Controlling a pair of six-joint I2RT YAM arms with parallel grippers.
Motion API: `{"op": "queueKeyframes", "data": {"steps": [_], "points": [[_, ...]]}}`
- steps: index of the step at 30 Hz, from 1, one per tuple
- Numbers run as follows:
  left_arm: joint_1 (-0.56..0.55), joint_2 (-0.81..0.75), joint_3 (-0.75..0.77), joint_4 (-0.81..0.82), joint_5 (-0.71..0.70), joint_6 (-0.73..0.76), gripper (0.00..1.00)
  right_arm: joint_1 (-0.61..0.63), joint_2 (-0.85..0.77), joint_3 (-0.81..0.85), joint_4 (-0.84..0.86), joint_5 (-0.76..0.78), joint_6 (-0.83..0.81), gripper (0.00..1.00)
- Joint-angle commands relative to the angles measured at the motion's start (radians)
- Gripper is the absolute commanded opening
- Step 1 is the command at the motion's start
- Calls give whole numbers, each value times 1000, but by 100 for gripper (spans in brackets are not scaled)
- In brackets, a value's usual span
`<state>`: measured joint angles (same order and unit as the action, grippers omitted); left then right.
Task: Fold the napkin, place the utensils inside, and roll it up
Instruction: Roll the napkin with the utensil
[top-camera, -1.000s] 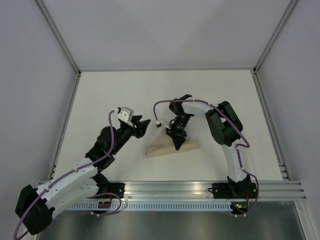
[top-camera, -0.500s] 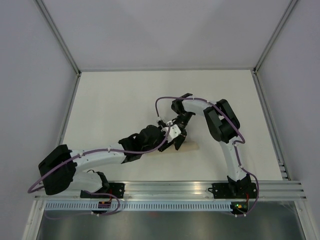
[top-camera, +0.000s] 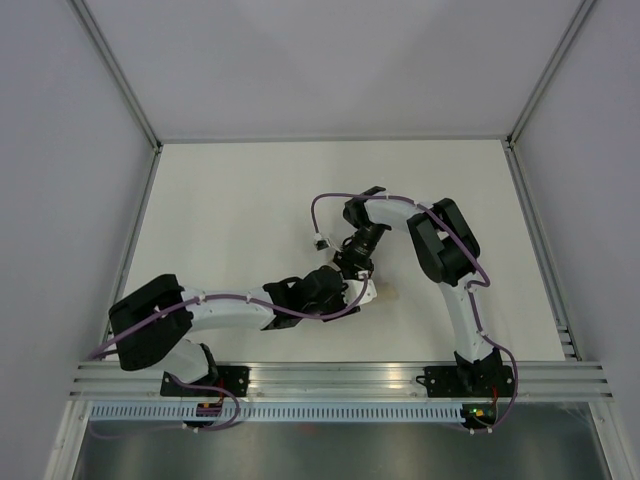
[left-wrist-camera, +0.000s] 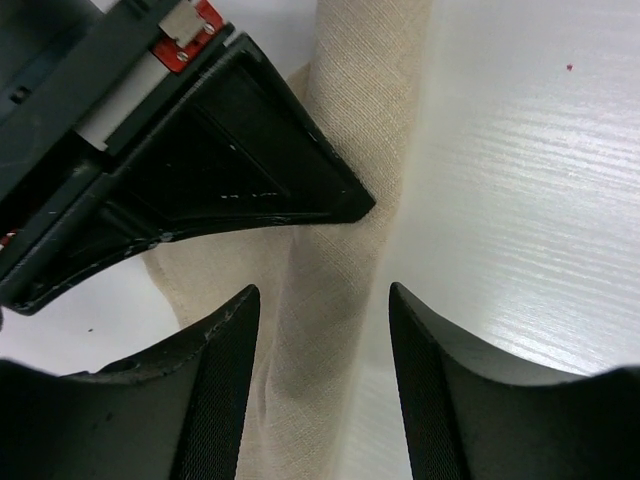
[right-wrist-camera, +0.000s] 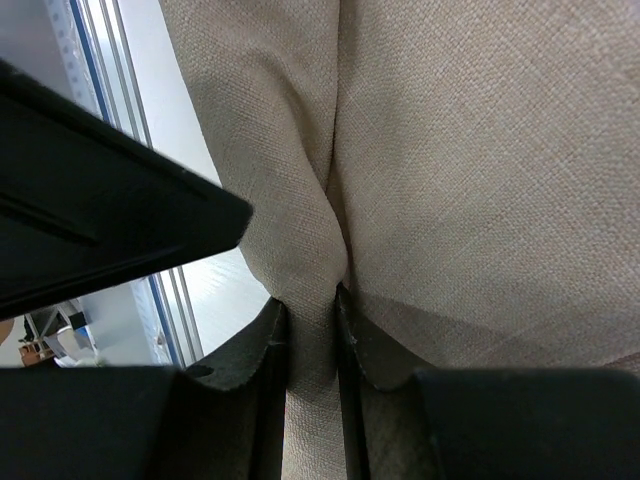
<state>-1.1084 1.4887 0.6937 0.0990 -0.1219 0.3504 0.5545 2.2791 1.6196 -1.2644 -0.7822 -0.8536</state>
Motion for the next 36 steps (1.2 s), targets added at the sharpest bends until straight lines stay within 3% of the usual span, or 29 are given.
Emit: {"op": "queueKeyframes", "data": {"steps": [1,4,11,13,16,18,20,22,26,31,36], "points": [[-10,47,23,10,10,50,60,-5,79,-21,137,173,-29,9],[-10,73,23,28,-7,35,66,-5,80,-21,140,176,-27,9],[-10,137,-13,154,-102,-45,66,-7,86,-24,142,170,-28,9],[-10,156,-16,168,-94,-70,62,-7,88,-27,142,170,-28,9],[-10,173,-17,163,-71,-80,50,-10,86,-33,145,172,-27,9],[-10,183,-13,156,-39,-83,34,-14,85,-33,149,170,-25,9],[-10,194,3,130,-21,-91,19,-18,77,-35,154,167,-22,13],[-10,205,12,111,11,-106,14,-19,65,-38,161,158,-21,17],[-1,206,7,110,70,-136,6,-27,31,-44,174,135,-7,36],[47,220,18,85,208,-182,2,-53,-68,-59,212,97,34,56],[97,242,30,70,339,-217,2,-131,-200,-84,344,26,154,63]]}}
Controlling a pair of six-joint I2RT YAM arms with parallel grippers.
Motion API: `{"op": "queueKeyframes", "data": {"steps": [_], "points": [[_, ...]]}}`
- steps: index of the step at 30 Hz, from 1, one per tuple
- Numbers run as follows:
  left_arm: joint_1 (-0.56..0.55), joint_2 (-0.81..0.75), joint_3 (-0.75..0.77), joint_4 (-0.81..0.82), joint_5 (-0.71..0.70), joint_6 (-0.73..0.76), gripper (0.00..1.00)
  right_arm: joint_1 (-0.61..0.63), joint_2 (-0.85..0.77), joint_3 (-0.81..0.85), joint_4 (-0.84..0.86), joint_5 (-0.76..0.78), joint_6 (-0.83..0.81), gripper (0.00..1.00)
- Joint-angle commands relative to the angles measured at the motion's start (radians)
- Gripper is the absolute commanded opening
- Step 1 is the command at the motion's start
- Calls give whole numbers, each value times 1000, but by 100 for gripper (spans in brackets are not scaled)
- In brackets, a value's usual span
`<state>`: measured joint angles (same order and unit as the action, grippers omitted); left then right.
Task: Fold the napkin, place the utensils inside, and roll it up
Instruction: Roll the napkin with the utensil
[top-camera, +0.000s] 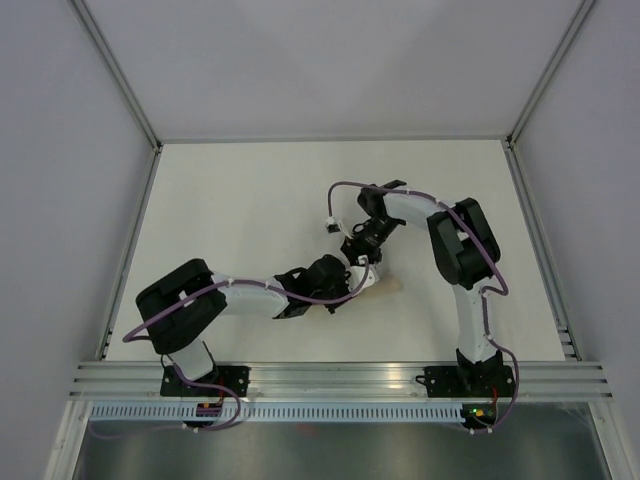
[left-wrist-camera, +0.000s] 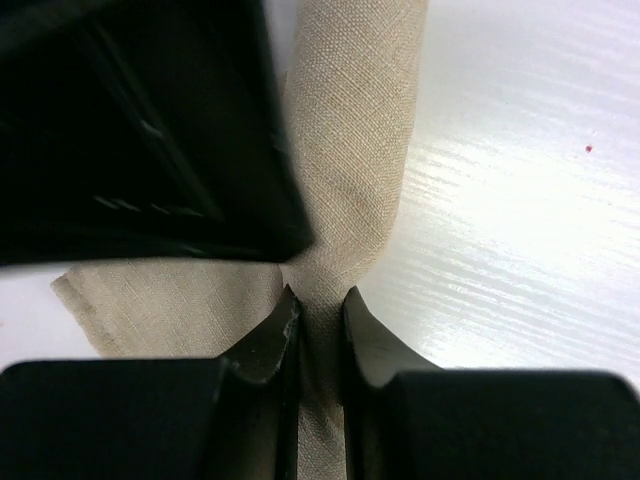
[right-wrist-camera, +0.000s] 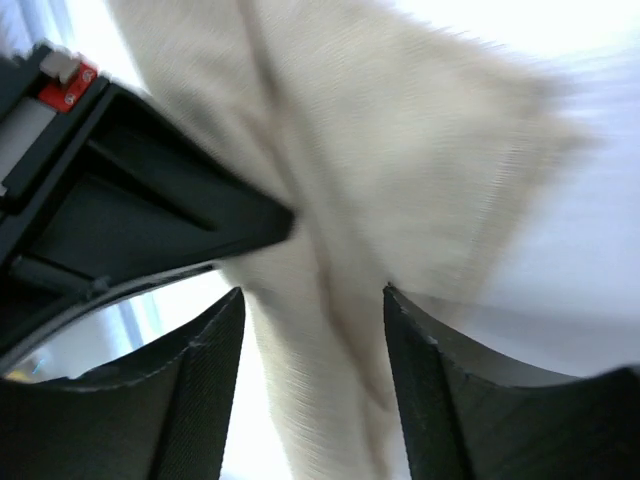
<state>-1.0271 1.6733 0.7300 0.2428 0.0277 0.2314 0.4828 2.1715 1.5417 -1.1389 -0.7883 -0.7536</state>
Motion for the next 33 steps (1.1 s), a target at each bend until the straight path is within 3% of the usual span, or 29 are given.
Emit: {"op": "queueKeyframes", "data": {"steps": [1,9,14,18,24,28,33], "points": [[36,62,6,-86,210,-101,2,-72,-113,-21,243,24,98,64],[122,123,115,-229,411,-125,2,-217,-353,-164,574,-9,304,66],[186,184,164,-303,527,-144,2,-268,-527,-337,683,-17,231,66],[222,227,218,-393,616,-158,2,-266,-727,-504,740,-11,124,72],[249,265,278,-462,681,-171,2,-199,-921,-695,764,41,-79,73],[257,305,328,-522,696,-167,3,-72,-1033,-848,881,156,-108,77],[265,348,364,-551,718,-187,4,29,-1029,-904,906,201,-104,77]]}}
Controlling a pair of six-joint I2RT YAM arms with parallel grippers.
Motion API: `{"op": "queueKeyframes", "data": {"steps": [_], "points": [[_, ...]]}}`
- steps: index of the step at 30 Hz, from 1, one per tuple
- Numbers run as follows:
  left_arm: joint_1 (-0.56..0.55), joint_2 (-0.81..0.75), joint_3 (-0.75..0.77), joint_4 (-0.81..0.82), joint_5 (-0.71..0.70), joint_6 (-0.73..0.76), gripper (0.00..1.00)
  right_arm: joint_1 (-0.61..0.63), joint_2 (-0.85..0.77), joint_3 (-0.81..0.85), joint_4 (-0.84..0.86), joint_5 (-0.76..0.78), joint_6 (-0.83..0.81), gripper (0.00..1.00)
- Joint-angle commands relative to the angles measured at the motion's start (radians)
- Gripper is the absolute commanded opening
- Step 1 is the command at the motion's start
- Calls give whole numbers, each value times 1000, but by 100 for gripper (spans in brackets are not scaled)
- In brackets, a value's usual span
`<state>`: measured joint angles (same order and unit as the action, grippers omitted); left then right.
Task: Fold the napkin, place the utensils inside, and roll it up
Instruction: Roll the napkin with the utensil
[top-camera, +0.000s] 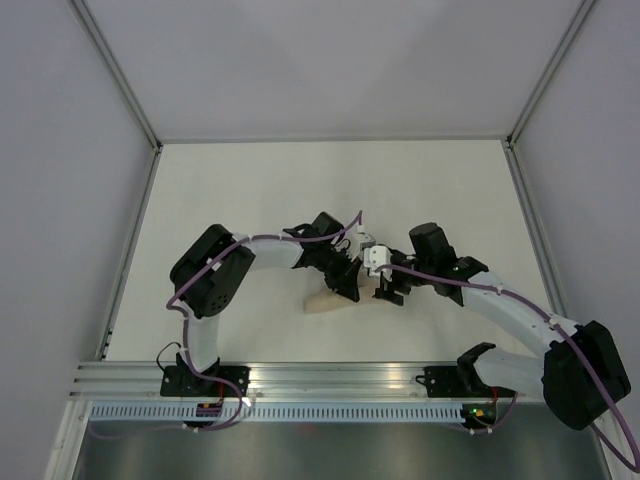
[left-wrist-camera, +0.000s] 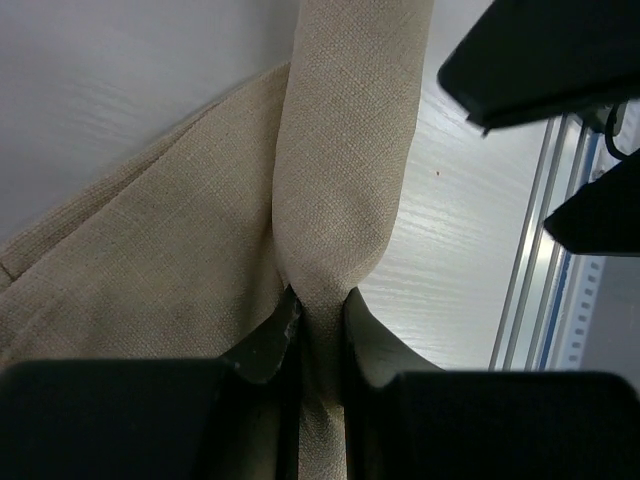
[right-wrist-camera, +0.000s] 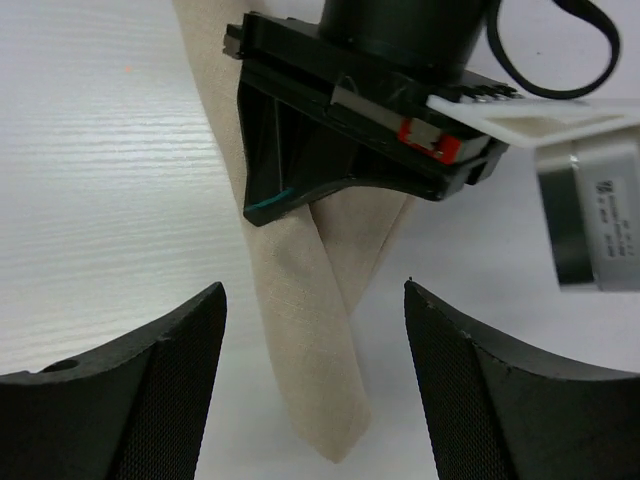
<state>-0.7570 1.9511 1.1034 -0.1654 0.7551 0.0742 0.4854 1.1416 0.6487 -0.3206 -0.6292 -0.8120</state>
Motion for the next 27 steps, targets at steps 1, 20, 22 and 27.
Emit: {"op": "queueKeyframes", "data": {"steps": [1,20,22,27], "points": [[-5,83,-10,-144,-7,-33,4,54,9,-12,89,52,-50,77],[13,108,23,-177,27,-40,7,320,167,-121,242,382,-104,68],[13,106,27,-184,29,-39,9,321,176,-116,245,384,-102,59],[16,97,38,-198,39,-33,22,321,205,-98,226,379,-93,39]]}}
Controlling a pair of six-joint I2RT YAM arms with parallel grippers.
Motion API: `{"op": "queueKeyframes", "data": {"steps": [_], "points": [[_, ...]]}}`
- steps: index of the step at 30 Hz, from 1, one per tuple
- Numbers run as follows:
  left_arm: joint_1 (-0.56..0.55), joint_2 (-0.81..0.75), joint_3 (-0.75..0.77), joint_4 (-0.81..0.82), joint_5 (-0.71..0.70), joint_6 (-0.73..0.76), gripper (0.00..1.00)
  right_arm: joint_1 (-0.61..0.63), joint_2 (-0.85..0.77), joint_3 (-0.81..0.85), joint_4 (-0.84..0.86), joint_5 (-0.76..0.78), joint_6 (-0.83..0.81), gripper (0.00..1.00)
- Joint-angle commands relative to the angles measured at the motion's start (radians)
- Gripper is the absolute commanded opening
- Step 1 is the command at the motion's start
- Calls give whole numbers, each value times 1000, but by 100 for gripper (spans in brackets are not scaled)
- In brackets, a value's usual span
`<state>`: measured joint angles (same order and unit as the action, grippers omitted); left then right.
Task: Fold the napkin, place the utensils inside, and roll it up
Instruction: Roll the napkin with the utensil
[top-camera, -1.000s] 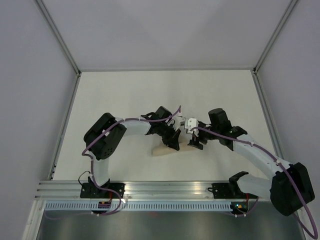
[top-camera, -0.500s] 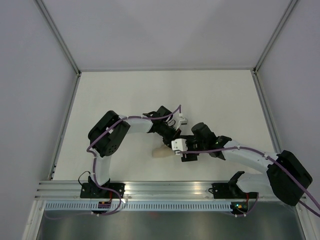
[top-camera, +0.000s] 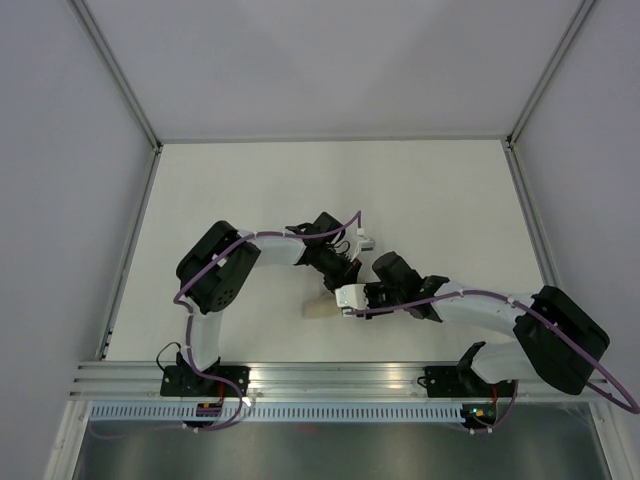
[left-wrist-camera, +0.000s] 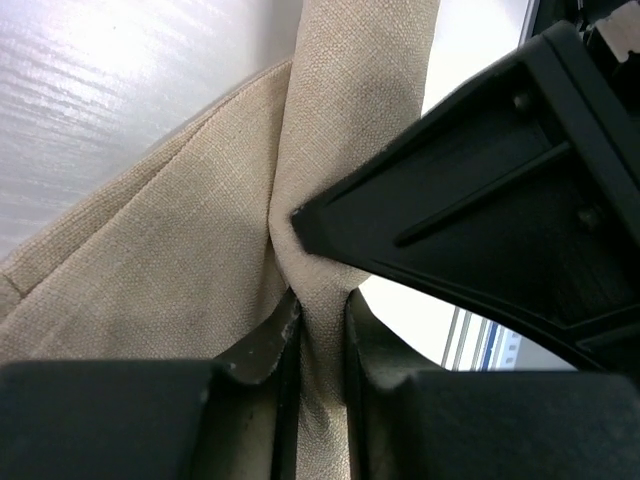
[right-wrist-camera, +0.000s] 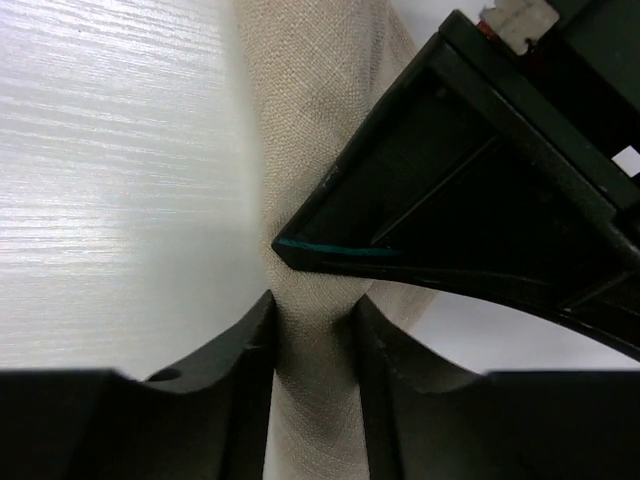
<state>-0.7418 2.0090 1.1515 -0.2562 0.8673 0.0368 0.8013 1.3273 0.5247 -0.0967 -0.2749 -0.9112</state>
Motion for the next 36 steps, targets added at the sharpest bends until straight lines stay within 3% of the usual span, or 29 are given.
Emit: {"op": "queueKeyframes", "data": {"steps": [1,2,6,16,25,31,32,34,36], "points": [[-1,24,-10,-109,-73,5,25,6,24,31,-8,19,5,32],[1,14,-10,-109,-80,3,27,7,33,37,-27,16,8,23],[7,-59,-21,-78,-135,-12,31,7,62,78,-81,3,11,13],[39,-214,-44,3,-260,-69,37,6,157,141,-198,-21,3,9],[162,-439,-176,170,-375,-170,38,6,200,176,-256,-47,20,9],[214,-700,-332,402,-666,-293,41,-7,250,216,-310,-72,21,8],[220,-773,-384,473,-688,-307,44,-13,256,233,-319,-87,21,7],[226,-846,-439,550,-743,-374,61,-31,274,251,-354,-101,12,7],[248,-923,-499,618,-796,-477,95,-45,280,267,-360,-103,11,6]]}}
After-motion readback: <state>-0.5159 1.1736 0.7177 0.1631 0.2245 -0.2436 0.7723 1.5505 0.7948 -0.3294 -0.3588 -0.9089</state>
